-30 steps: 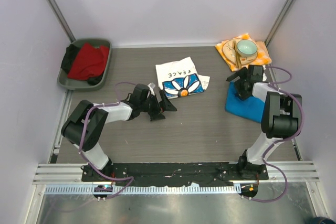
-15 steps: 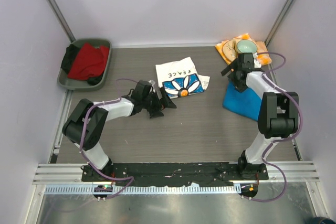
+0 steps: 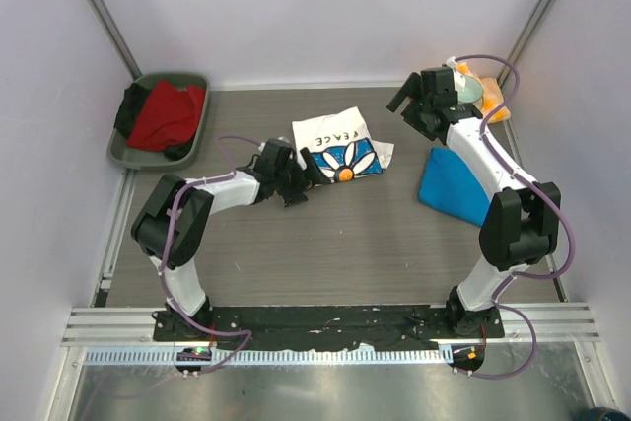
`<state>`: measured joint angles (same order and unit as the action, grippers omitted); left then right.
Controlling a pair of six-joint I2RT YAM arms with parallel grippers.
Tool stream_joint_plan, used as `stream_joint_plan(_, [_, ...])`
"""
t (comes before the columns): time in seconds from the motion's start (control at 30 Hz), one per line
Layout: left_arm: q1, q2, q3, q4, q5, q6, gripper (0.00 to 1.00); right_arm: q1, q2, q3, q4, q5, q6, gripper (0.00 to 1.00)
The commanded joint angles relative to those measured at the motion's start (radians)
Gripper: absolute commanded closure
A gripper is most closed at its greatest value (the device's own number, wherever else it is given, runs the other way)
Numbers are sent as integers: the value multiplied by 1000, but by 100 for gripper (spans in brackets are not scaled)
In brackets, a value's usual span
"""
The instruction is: Fold and stack the t-shirts
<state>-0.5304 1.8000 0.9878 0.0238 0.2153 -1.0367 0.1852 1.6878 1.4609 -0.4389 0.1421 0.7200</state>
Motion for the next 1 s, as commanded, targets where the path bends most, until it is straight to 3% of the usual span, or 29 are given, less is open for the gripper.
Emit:
stream_joint_plan(0.0, [-2, 85, -9, -6, -123, -22, 4, 13, -19, 32, 12, 1, -28, 0])
stream_joint_plan(0.43, [13, 148, 54, -143, -303, -77, 24, 16, -53, -17, 32, 4, -50, 0])
stream_joint_plan(0.6, [40, 177, 67, -151, -303, -88, 52, 14, -63, -30, 37, 1, -51, 0])
stream_joint_plan(0.97, [78, 220, 81, -153, -338, -82, 77, 14, -77, -62, 51, -1, -59, 0])
